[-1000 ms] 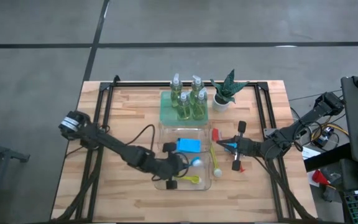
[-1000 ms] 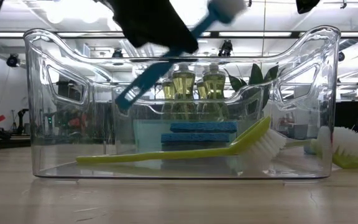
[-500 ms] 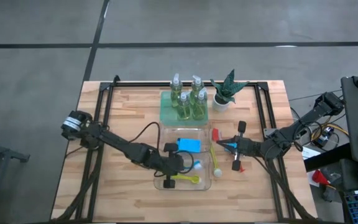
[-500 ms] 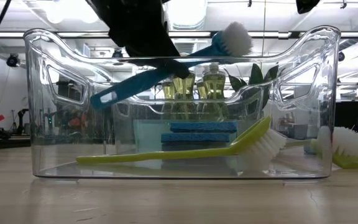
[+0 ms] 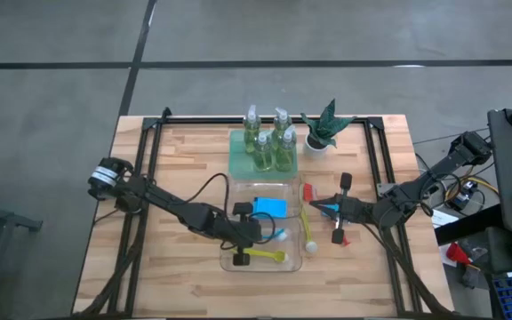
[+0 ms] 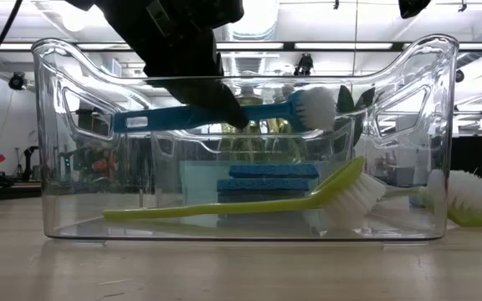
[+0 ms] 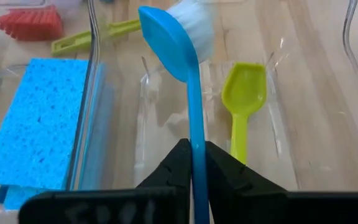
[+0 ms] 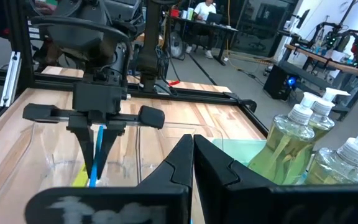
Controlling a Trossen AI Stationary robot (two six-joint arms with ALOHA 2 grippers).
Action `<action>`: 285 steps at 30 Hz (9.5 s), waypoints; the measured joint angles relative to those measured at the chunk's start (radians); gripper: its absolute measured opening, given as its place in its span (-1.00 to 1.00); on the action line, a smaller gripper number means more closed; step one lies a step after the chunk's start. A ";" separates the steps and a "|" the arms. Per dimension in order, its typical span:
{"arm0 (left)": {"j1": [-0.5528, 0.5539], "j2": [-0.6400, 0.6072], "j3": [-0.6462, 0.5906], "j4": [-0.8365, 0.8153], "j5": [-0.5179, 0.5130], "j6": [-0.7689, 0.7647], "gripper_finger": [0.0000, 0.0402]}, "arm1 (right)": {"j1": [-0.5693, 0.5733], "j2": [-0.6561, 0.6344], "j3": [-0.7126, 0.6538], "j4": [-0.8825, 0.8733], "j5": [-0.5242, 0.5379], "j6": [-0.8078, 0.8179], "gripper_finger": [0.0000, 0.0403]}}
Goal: Pick & Place Kitchen Sink Supplies
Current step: Put the blue dish brush into the bottom transparent bin, then put the red dish brush into the bottom transparent bin
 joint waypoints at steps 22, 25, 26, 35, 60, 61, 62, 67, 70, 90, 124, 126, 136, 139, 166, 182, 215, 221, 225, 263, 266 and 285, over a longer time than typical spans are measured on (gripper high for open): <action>0.022 0.005 -0.051 0.239 0.011 -0.084 -0.75 | 0.000 0.000 0.000 0.000 0.000 0.000 -0.96; 0.022 -0.014 -0.050 0.178 0.023 -0.082 -0.67 | 0.000 0.000 0.000 0.000 0.000 0.000 -0.96; 0.022 -0.024 -0.050 0.149 0.022 -0.083 -0.65 | 0.000 0.000 0.000 0.000 0.000 0.000 -0.96; 0.021 -0.093 -0.074 0.081 0.002 -0.133 -0.62 | 0.000 0.000 0.000 -0.002 0.000 -0.032 -0.96; -0.041 -0.771 -0.510 0.220 -0.071 -0.022 -0.98 | 0.000 0.000 0.000 0.003 0.000 0.006 -0.96; -0.042 -0.811 -0.551 0.245 -0.071 -0.020 -0.99 | 0.000 0.000 0.000 0.002 -0.001 0.021 -0.96; -0.042 -0.847 -0.596 0.275 -0.071 -0.017 -0.99 | 0.000 0.000 0.000 0.002 -0.001 0.044 -0.96; -0.041 -1.016 -0.802 0.452 -0.046 0.051 -0.99 | 0.000 0.000 0.000 0.002 -0.001 0.135 -0.96; -0.042 -1.108 -0.898 0.516 -0.018 0.083 -0.99 | 0.000 0.000 0.000 0.003 -0.001 0.108 -0.96; -0.041 -1.466 -1.102 0.439 0.070 0.141 -0.99 | 0.000 0.054 0.000 0.057 -0.002 0.250 -0.96; -0.042 -1.580 -1.104 0.288 0.059 0.146 -0.99 | -0.028 0.156 0.157 -0.228 0.045 0.380 -0.68; -0.042 -1.580 -1.104 0.289 0.059 0.146 -0.99 | -0.038 0.157 0.212 -0.423 0.055 0.445 -0.55; -0.042 -1.580 -1.104 0.289 0.059 0.146 -0.99 | -0.119 0.158 0.421 -1.181 -0.122 0.947 -0.10; -0.042 -1.581 -1.104 0.288 0.059 0.146 -0.99 | -0.158 0.158 0.418 -1.200 -0.164 0.976 -0.09; -0.041 -1.580 -1.104 0.287 0.059 0.146 -0.99 | -0.372 0.189 0.017 -0.794 -0.428 0.936 -0.19; -0.042 -1.580 -1.104 0.281 0.059 0.146 -0.99 | -0.371 0.463 -0.007 -0.650 -0.475 0.896 -0.35; -0.042 -1.579 -1.104 0.277 0.059 0.146 -0.99 | -0.367 0.292 0.352 -0.957 -0.450 0.804 -0.74; -0.041 -1.579 -1.104 0.276 0.059 0.146 -0.99 | -0.350 0.301 0.470 -0.951 -0.443 0.742 -0.74; -0.042 -1.579 -1.104 0.276 0.059 0.146 -0.99 | -0.321 0.351 0.546 -0.820 -0.445 0.617 -0.73; -0.042 -1.577 -1.104 0.275 0.059 0.146 -0.99 | -0.248 1.035 1.003 -0.745 -0.585 0.459 -0.73; -0.042 -1.577 -1.104 0.275 0.059 0.146 -0.99 | -0.251 1.024 1.026 -0.789 -0.584 0.487 -0.73; -0.042 -1.577 -1.104 0.275 0.059 0.146 -0.99 | -0.267 1.020 1.088 -0.804 -0.574 0.764 -0.73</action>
